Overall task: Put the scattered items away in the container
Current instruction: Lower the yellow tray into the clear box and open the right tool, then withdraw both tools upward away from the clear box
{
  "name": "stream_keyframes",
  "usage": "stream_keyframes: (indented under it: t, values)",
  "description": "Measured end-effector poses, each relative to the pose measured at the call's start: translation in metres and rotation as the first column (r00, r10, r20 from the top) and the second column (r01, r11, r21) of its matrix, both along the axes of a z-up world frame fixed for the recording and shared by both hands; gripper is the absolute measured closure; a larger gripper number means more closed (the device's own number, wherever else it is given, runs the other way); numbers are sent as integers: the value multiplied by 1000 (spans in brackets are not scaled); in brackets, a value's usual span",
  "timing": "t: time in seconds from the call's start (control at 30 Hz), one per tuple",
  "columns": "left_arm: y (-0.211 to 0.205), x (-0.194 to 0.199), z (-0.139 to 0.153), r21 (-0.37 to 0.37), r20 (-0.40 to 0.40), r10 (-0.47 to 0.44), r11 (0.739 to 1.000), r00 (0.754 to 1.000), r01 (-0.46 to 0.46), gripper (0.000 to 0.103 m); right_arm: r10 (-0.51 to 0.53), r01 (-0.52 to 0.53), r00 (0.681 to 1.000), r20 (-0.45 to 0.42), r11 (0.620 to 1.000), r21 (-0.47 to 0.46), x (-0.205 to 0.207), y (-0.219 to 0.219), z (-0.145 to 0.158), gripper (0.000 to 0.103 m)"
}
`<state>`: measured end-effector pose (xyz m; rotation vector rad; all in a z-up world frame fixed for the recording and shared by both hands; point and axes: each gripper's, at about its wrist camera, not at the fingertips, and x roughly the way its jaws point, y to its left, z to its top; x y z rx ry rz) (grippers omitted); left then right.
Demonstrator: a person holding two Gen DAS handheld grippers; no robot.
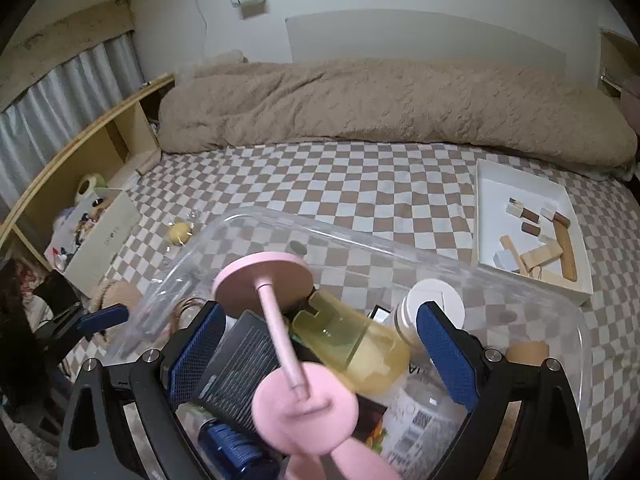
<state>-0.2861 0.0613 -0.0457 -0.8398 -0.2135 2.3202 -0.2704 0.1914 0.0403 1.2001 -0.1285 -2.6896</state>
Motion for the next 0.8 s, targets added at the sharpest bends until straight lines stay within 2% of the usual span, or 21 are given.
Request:
stream_keyframes:
  t: [0.23, 0.3, 0.37, 0.57, 0.8]
  values:
    - [3, 10, 7, -26, -16, 15, 1000, 1000, -15, 14, -19, 19, 997, -70, 1000, -10, 41, 1, 16, 6]
    - [3, 14, 11, -27, -23, 20, 999, 1000, -21, 13, -30, 30, 996, -86, 1000, 3, 54, 0, 18, 0]
    - [2, 18, 15, -29, -33, 27, 999, 999, -28, 5, -43, 45, 992, -115, 999, 11, 68, 1, 21, 0]
    - [7, 31, 23, -16, -43, 20, 1000, 999, -21, 0, -98, 106, 974, -206, 994, 27, 105, 9, 24, 0]
    - [18, 47, 30, -55, -51, 9, 998, 999, -12, 0, -133, 150, 964, -229, 987, 55, 133, 11, 23, 0]
